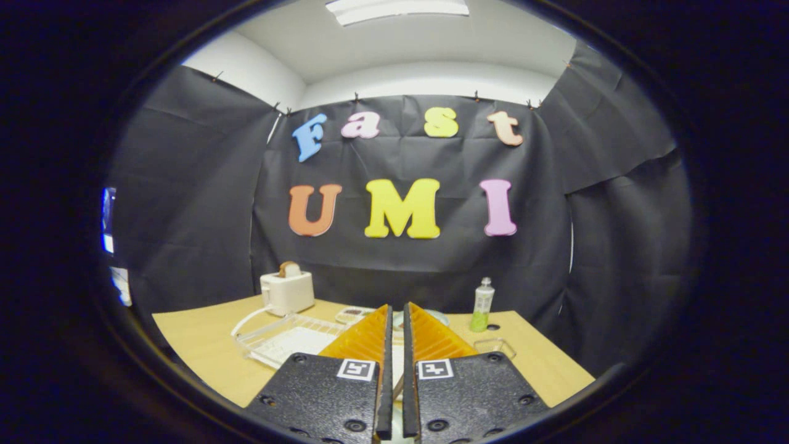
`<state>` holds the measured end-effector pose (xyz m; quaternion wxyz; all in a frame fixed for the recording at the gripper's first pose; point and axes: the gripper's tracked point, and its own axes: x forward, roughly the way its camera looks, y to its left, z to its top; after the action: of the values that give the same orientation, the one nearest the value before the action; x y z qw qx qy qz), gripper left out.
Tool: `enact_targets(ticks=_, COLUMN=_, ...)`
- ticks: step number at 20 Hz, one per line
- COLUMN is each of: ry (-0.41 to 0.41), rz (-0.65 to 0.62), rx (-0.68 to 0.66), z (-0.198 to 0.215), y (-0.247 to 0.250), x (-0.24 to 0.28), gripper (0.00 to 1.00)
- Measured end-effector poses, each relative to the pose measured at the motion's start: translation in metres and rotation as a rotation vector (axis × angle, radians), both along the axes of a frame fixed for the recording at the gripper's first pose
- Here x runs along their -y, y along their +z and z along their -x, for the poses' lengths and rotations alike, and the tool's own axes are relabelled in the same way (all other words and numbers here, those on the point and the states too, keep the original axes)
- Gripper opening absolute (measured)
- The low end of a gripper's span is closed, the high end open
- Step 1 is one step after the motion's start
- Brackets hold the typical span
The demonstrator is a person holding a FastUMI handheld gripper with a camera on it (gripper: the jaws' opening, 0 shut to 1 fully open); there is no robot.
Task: Take the plate from the dish rack, then take the spoon from the basket and place it into the plate.
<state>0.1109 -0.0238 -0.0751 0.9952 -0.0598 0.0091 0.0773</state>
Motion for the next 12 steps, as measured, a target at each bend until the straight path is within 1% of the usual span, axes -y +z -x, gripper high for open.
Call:
enact_targets(ticks=1, ry=-0.012, rz=0.038, rx=-0.006, z=-0.001, y=-0.013, x=-0.001, gripper=0.12)
enact_targets(ticks=2, ry=-0.011, rz=0.055, rx=-0.009, z=0.000, y=-0.016, x=-0.003, gripper=0.12)
enact_targets(ticks=3, ry=0.004, rz=0.059, rx=-0.010, z=0.001, y=-0.019, x=-0.005, gripper=0.12)
enact_targets(ticks=7, ry=-0.015, rz=-0.015, rx=-0.045, z=0.006, y=-0.022, x=0.000, gripper=0.12)
enact_targets(ticks=10, ry=-0.011, rz=-0.035, rx=-0.012, z=0.015, y=-0.014, x=0.001, gripper=0.12)
enact_targets(ticks=12, ry=-0.010, rz=-0.033, rx=-0.023, z=0.022, y=-0.018, x=0.001, gripper=0.12)
